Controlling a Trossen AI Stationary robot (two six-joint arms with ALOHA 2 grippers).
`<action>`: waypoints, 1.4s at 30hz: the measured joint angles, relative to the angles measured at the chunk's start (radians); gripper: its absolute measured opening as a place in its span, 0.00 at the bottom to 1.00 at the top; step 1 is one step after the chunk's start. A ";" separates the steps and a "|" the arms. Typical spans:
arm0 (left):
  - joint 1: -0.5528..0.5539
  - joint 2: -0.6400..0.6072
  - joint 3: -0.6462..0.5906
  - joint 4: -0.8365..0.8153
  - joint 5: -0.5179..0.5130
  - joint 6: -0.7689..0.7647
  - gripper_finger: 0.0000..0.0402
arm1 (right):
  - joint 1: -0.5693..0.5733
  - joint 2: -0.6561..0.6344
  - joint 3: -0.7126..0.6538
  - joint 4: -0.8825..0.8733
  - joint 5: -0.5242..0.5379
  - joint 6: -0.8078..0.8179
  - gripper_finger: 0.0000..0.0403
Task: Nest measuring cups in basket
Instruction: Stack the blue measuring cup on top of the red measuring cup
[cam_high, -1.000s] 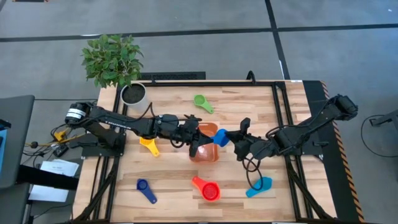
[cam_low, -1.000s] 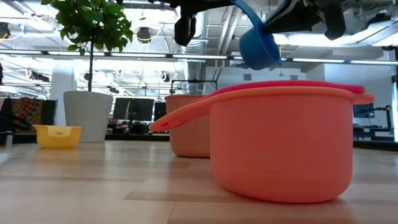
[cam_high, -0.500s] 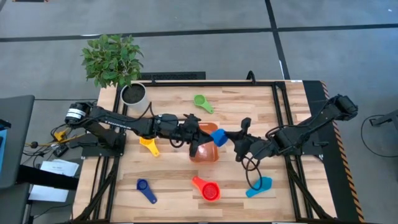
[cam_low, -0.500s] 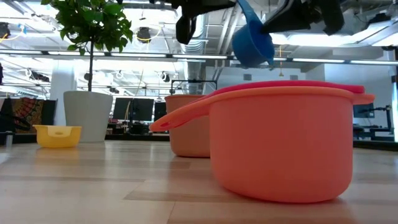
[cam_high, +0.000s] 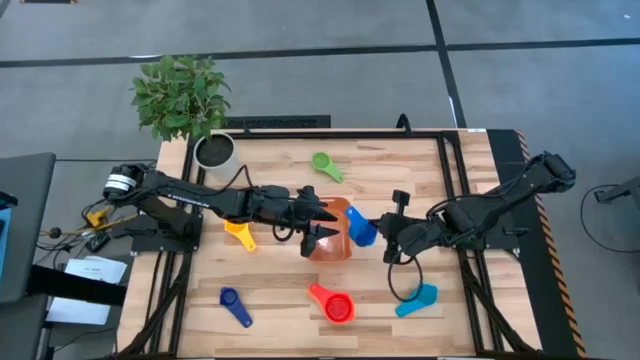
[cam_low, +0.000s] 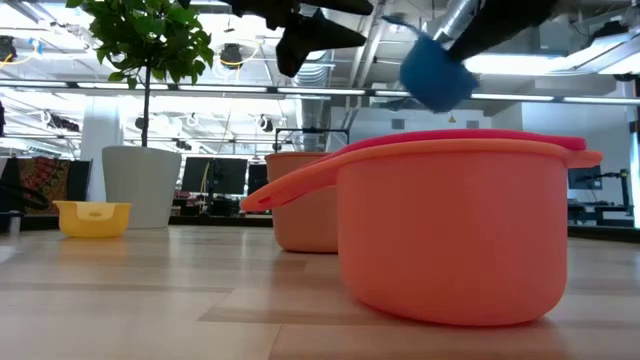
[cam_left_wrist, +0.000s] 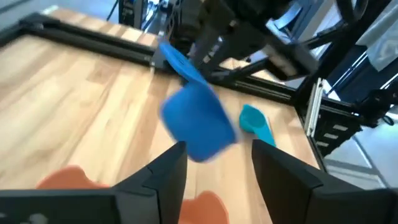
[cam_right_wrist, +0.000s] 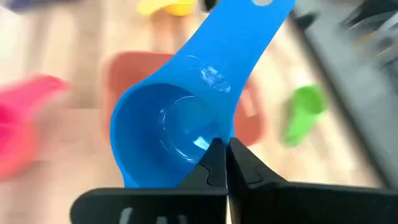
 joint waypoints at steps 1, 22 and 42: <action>0.000 -0.011 0.000 -0.026 -0.008 0.010 0.43 | 0.000 0.000 0.016 -0.021 -0.041 0.039 0.01; -0.218 -0.179 -0.060 -0.379 -0.485 0.075 0.36 | -0.019 0.513 0.509 -0.248 -0.342 0.152 0.02; -0.277 -0.176 -0.060 -0.662 -0.750 -0.196 0.36 | -0.018 0.733 0.688 -0.254 -0.727 0.153 0.02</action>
